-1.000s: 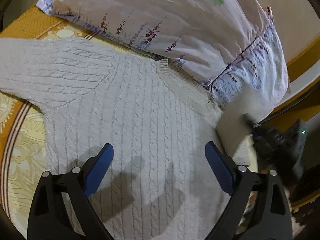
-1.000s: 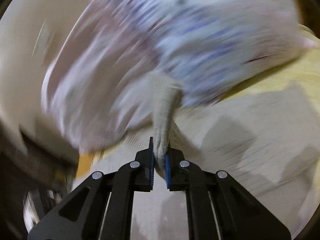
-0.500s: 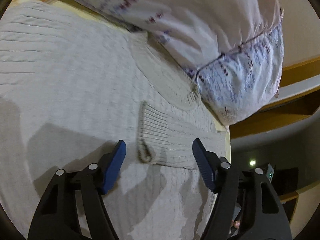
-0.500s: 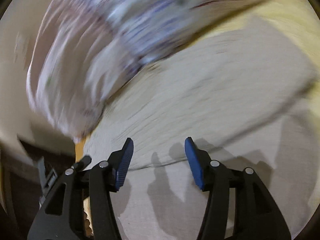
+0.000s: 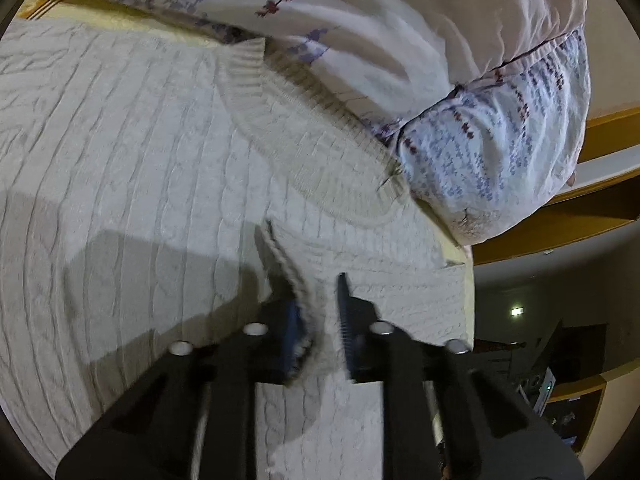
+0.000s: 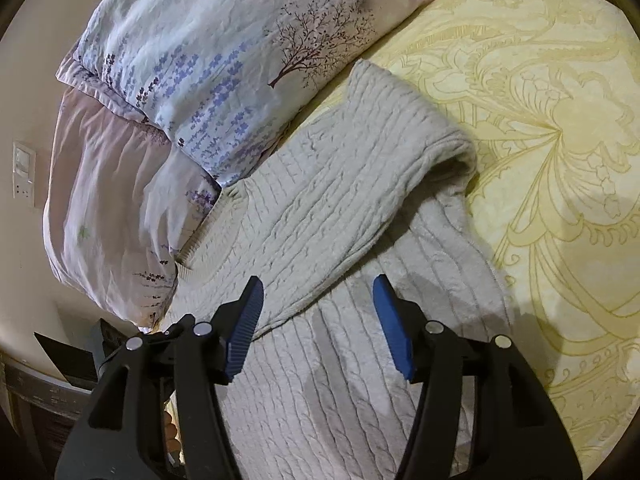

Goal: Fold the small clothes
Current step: 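Move the left gripper to the other sleeve cuff and grasp it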

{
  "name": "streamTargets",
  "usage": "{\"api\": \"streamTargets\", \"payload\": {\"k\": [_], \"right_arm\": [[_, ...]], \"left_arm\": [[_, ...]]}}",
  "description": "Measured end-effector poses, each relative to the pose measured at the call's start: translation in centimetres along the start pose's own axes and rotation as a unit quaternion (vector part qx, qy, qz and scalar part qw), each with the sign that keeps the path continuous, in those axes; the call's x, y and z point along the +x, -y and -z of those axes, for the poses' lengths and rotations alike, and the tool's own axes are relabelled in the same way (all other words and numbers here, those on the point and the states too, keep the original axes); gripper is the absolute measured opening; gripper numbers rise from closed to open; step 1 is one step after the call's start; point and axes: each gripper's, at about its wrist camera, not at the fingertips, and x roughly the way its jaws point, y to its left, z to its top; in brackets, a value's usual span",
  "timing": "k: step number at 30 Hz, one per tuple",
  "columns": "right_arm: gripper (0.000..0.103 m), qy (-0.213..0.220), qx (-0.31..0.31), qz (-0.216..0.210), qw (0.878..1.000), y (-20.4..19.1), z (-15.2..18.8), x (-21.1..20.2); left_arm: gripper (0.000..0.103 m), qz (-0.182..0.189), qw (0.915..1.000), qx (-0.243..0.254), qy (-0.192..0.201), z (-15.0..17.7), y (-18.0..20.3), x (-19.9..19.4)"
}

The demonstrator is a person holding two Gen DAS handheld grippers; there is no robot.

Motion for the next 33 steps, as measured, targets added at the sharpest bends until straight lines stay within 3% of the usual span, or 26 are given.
{"api": "streamTargets", "payload": {"k": [5, 8, 12, 17, 22, 24, 25, 26, 29, 31, 33], "right_arm": [[0.060, 0.008, -0.023, 0.000, 1.000, -0.9, -0.1, -0.3], [0.060, 0.011, -0.035, 0.001, 0.999, -1.5, -0.1, -0.2], [0.060, 0.006, -0.055, 0.006, 0.998, -2.4, -0.4, 0.9], [0.063, 0.004, -0.115, 0.022, 0.993, -5.3, -1.1, 3.5], [0.070, -0.024, -0.147, 0.058, 0.987, -6.6, -1.3, 6.5], [0.073, -0.039, -0.147, 0.072, 0.986, -6.3, -1.1, 7.3], [0.075, -0.041, -0.148, 0.074, 0.985, -6.2, -0.8, 7.5], [0.076, -0.037, -0.153, 0.074, 0.985, -6.3, -0.6, 7.5], [0.082, -0.040, -0.158, 0.073, 0.984, -6.6, -0.3, 7.4], [0.082, -0.039, -0.149, 0.070, 0.986, -6.5, -0.1, 7.2], [0.083, -0.038, -0.142, 0.067, 0.987, -6.5, 0.0, 7.0]], "left_arm": [[0.005, 0.000, 0.9989, 0.037, 0.030, -2.7, 0.7, -2.2], [0.005, -0.029, 0.9969, 0.044, 0.058, -4.7, -0.3, -3.9], [0.005, -0.078, 0.9948, 0.036, 0.053, -5.6, -2.6, -4.1], [0.005, -0.070, 0.9964, 0.017, 0.045, -5.0, -3.9, -3.9], [0.007, -0.048, 0.9973, 0.004, 0.055, -3.5, -4.5, -6.6], [0.029, -0.039, 0.9964, -0.007, 0.075, -2.7, -5.4, -9.7], [0.059, -0.041, 0.9952, -0.014, 0.087, -2.4, -6.0, -11.0], [0.074, -0.048, 0.9918, -0.026, 0.116, -1.9, -7.0, -13.2], [0.074, -0.058, 0.9796, -0.071, 0.179, -0.5, -10.7, -19.1], [0.074, -0.076, 0.9672, -0.112, 0.215, 0.4, -13.6, -22.1], [0.073, -0.101, 0.9495, -0.170, 0.243, 1.2, -17.4, -25.0]]}}
